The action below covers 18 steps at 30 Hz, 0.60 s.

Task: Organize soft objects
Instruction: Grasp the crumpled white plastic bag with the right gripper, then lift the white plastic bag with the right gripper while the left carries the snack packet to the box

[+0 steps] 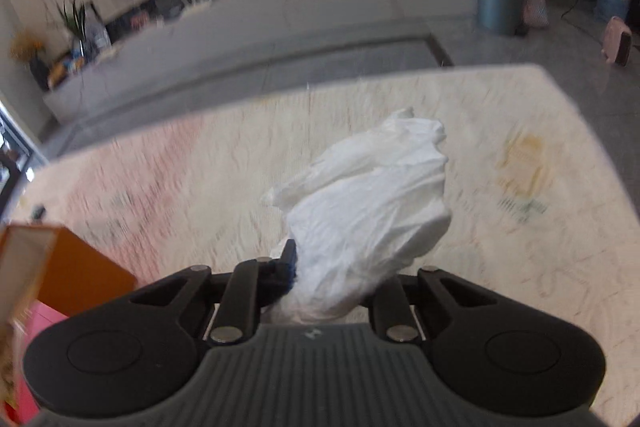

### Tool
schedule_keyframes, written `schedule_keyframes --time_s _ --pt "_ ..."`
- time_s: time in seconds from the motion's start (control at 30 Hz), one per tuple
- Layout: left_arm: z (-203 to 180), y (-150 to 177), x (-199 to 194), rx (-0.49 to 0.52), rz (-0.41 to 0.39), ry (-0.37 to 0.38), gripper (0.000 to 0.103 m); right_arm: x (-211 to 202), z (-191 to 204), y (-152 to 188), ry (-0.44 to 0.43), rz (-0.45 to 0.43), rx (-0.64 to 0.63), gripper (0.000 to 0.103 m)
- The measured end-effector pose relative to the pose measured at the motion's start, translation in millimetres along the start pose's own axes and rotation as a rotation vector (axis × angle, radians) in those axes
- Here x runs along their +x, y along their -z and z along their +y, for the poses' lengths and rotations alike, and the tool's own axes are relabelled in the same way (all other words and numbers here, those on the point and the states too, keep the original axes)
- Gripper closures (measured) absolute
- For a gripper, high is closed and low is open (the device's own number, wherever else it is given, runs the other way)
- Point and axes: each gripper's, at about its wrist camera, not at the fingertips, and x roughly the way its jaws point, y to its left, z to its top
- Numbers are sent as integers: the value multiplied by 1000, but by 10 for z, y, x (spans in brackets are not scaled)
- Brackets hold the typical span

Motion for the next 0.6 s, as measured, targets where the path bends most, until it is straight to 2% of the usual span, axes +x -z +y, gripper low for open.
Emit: schedule_keyframes --time_s 0.07,0.17,0.3,0.43,0.53,0.6 --pt "2 1 8 0 0 1 37 -357 -41 -61 -4 -76 6 89" --pt "-6 5 18 3 2 -1 37 -867 -40 -22 64 -163 -37 88" --pt "-10 -1 25 17 4 5 38 -1317 -90 325 122 -194 -69 88" --pt "43 16 7 25 -3 28 40 -1425 -249 752 115 -193 -4 88" --pt "27 17 -13 64 -10 37 45 -1380 -308 895 140 -186 -16 88" --pt "54 38 -42 68 -21 51 47 -1374 -350 939 120 -193 -12 88"
